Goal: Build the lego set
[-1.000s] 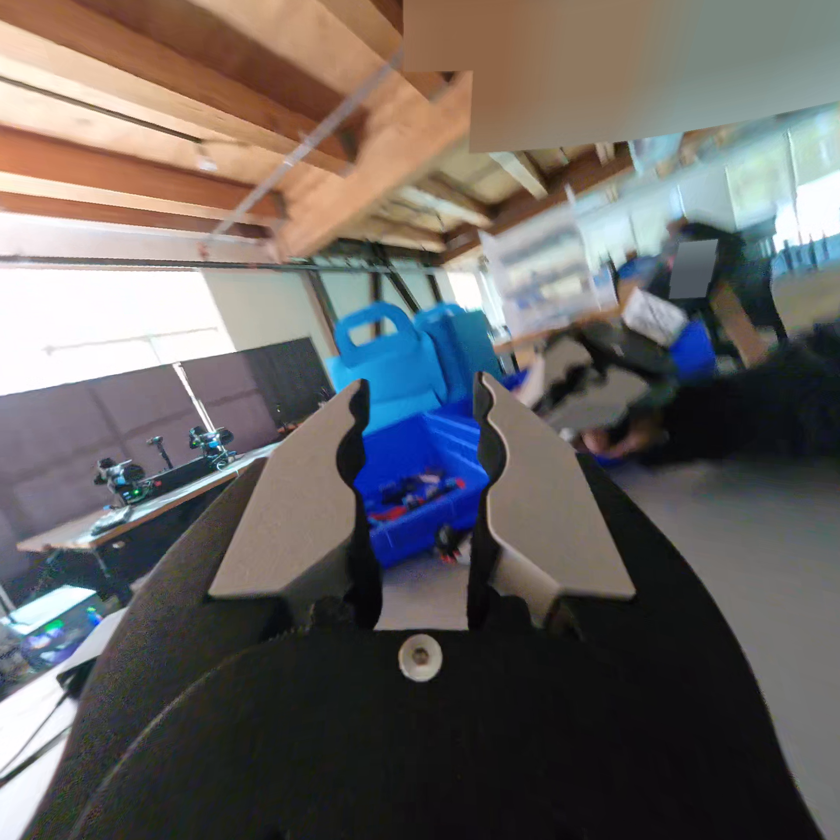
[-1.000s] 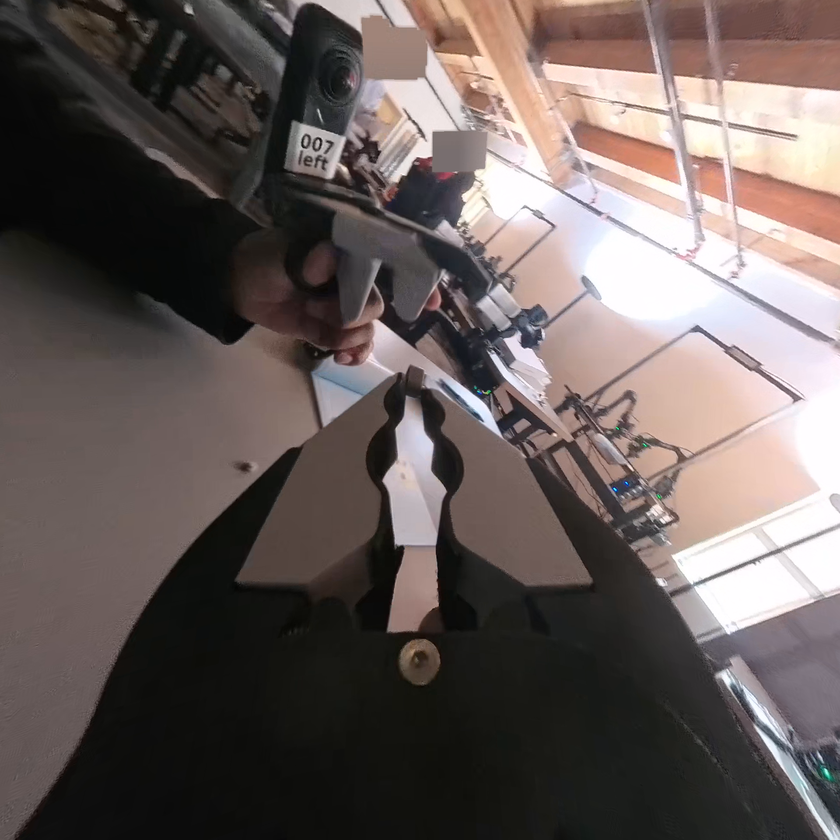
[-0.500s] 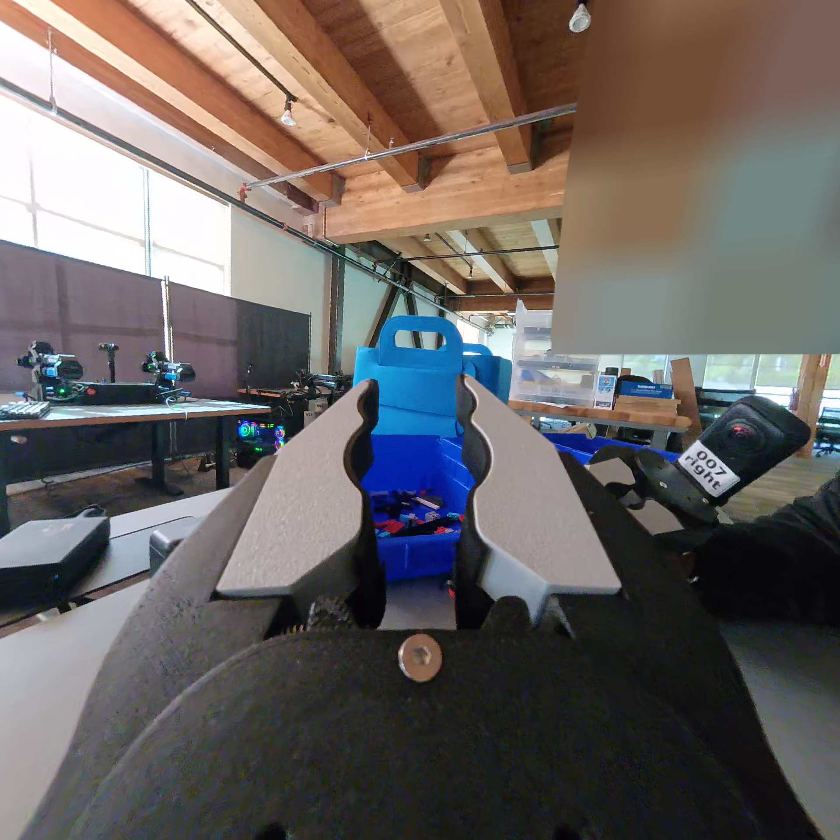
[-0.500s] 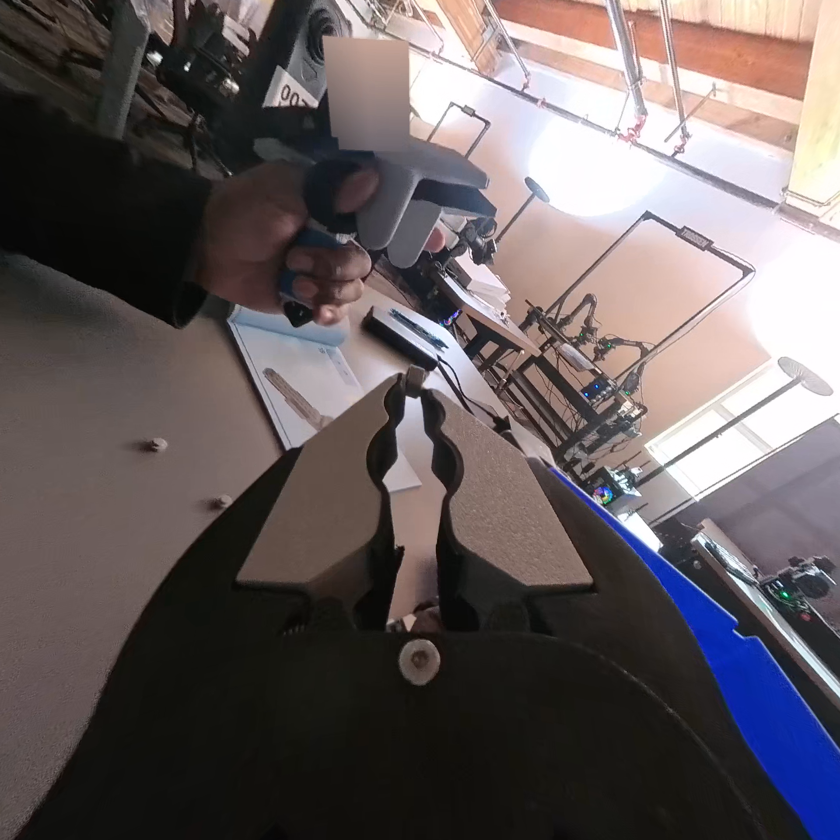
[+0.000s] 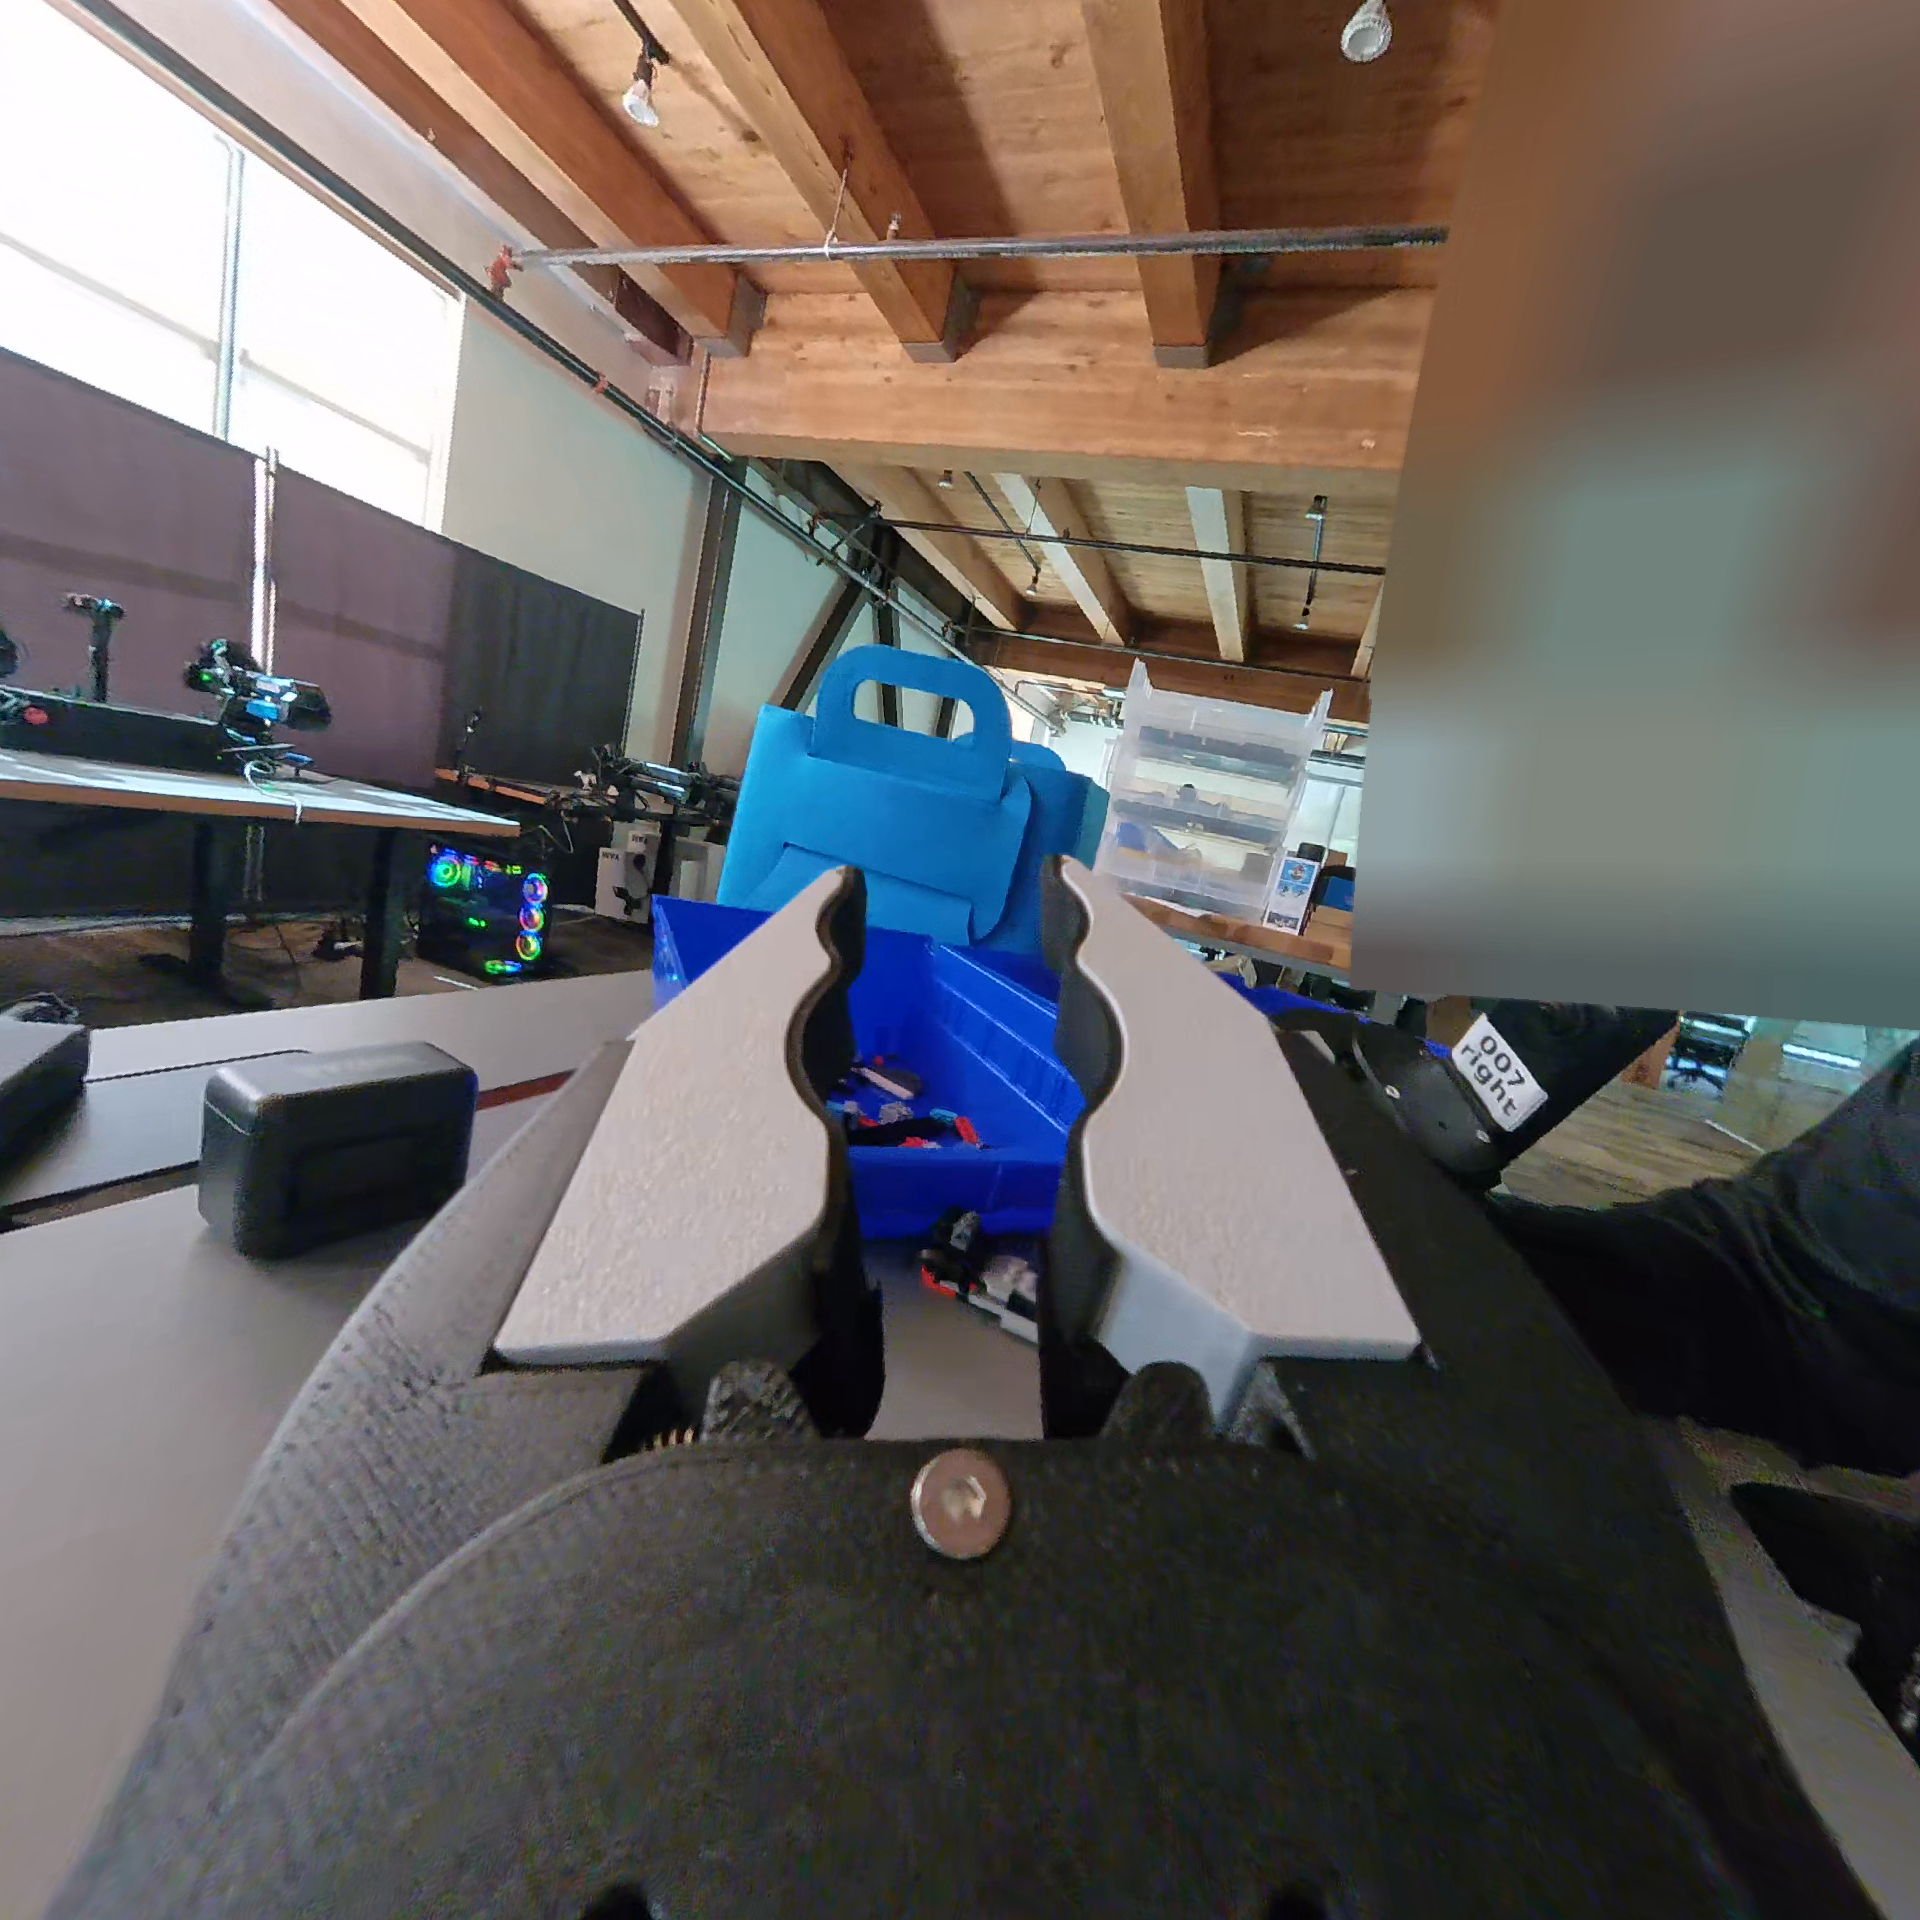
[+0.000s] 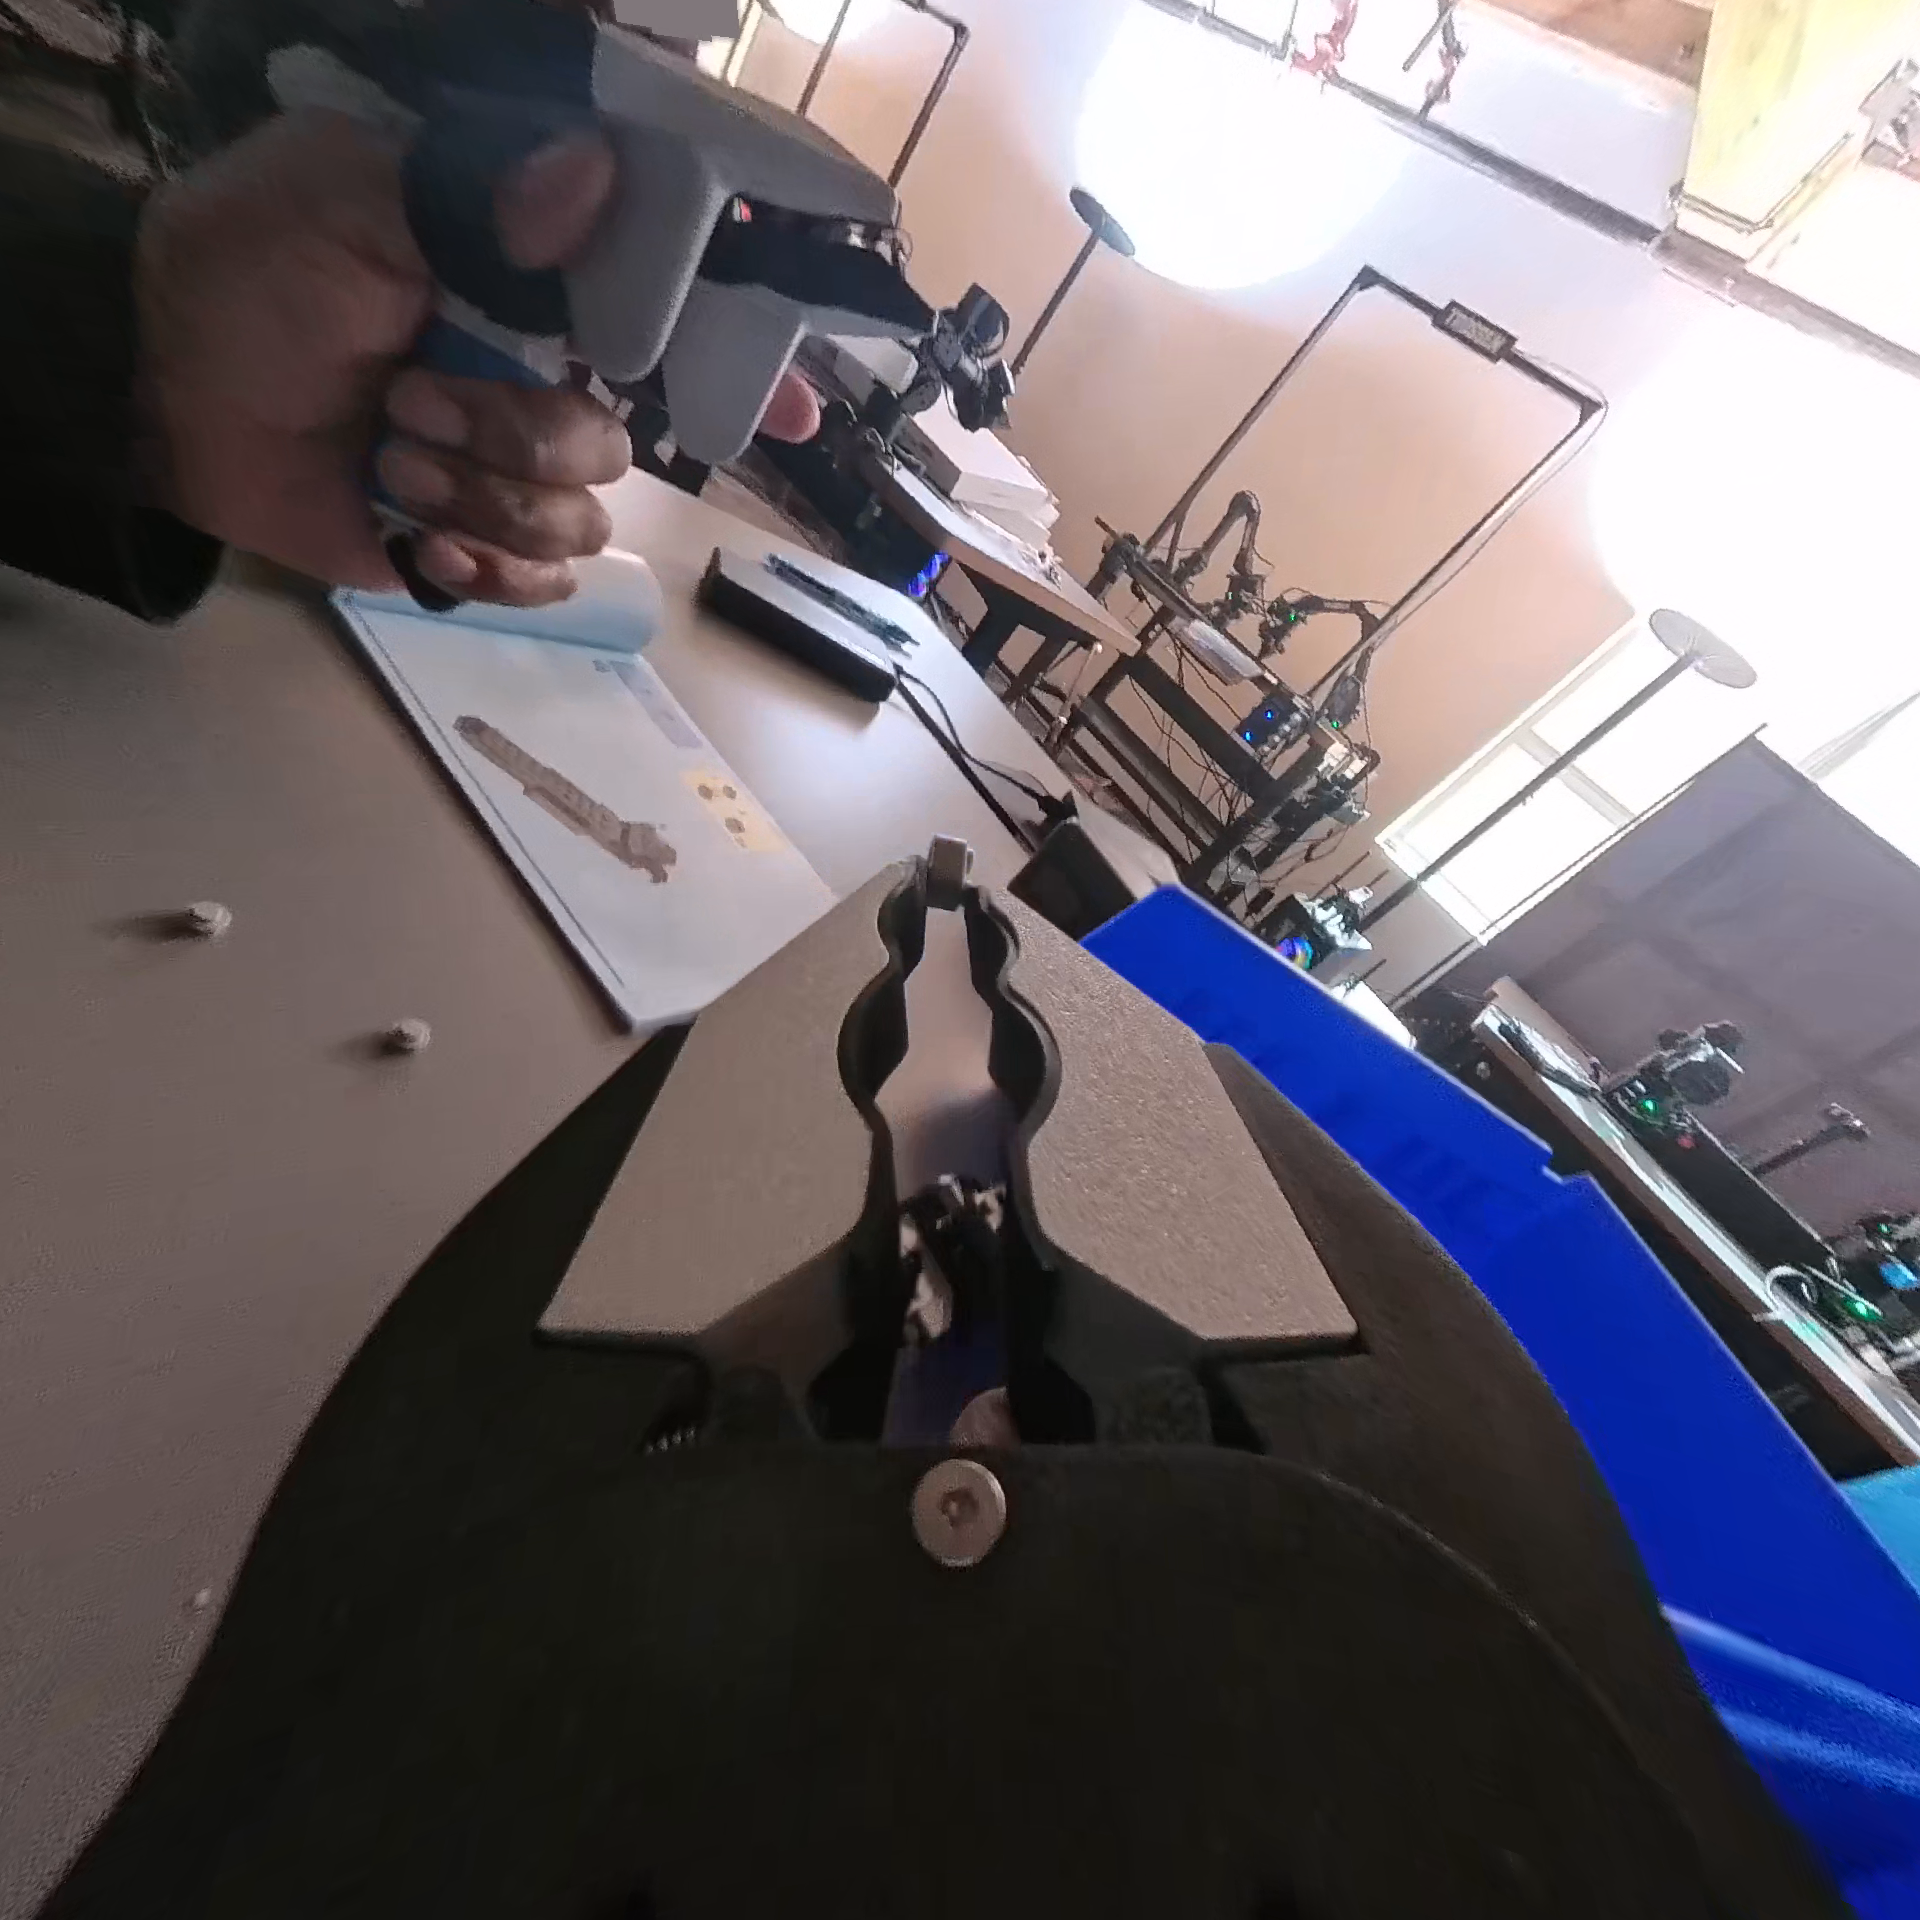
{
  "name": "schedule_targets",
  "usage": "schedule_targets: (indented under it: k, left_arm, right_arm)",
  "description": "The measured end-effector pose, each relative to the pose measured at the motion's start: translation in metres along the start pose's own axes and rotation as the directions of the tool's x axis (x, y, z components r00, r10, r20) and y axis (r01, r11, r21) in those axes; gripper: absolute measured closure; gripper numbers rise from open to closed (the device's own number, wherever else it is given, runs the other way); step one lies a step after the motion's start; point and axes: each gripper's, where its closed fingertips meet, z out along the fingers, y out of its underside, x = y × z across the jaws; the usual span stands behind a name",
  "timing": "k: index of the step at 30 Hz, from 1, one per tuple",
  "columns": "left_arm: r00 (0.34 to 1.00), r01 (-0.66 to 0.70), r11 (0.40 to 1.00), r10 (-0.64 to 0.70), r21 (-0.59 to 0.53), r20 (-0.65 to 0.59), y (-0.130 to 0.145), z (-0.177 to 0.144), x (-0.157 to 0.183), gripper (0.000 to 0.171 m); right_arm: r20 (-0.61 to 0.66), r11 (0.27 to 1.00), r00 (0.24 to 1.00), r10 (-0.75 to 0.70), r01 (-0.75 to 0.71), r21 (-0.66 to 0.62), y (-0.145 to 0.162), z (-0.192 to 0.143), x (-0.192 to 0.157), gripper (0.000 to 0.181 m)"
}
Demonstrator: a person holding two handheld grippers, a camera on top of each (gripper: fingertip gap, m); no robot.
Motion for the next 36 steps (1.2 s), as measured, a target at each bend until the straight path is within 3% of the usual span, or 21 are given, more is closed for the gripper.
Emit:
schedule_targets:
  k: [6,9,13,18,22,25,29,36]
  left_arm:
    - [0.996,0.078,0.989,-0.073,-0.126,0.043,0.028,0.003,0.003,0.137]
    - [0.993,0.111,0.968,-0.096,-0.226,0.073,0.045,0.008,0.003,0.136]
    - [0.991,0.097,0.942,-0.062,-0.320,0.118,0.063,0.012,0.001,0.137]
    - [0.989,0.115,0.923,-0.072,-0.366,0.129,0.073,0.012,0.001,0.136]
    - [0.985,0.157,0.886,-0.111,-0.435,0.131,0.088,0.011,0.003,0.136]
    - [0.986,0.165,0.813,-0.137,-0.559,0.092,0.113,0.010,0.018,0.136]
    - [0.997,0.080,0.654,-0.061,-0.752,0.054,0.157,0.002,0.036,0.134]
    - [0.992,-0.124,0.462,0.061,-0.878,-0.108,0.202,0.014,0.070,0.130]
  right_arm:
    - [-0.094,0.986,0.995,0.021,-0.036,-0.161,0.030,-0.022,0.012,0.173]
    - [-0.114,0.957,0.993,0.006,-0.039,-0.286,0.049,-0.027,0.001,0.172]
    - [-0.138,0.899,0.986,0.094,-0.144,-0.415,0.075,-0.028,-0.014,0.172]
    - [-0.212,0.846,0.972,0.098,-0.193,-0.497,0.094,-0.034,-0.001,0.171]
    - [-0.185,0.822,0.980,0.076,-0.167,-0.545,0.102,-0.034,-0.004,0.171]
    - [-0.184,0.810,0.981,0.068,-0.162,-0.564,0.105,-0.035,-0.005,0.171]
    - [-0.172,0.772,0.980,0.096,-0.182,-0.609,0.114,-0.034,-0.007,0.171]
    - [-0.161,0.797,0.980,0.113,-0.186,-0.574,0.108,-0.033,-0.008,0.171]
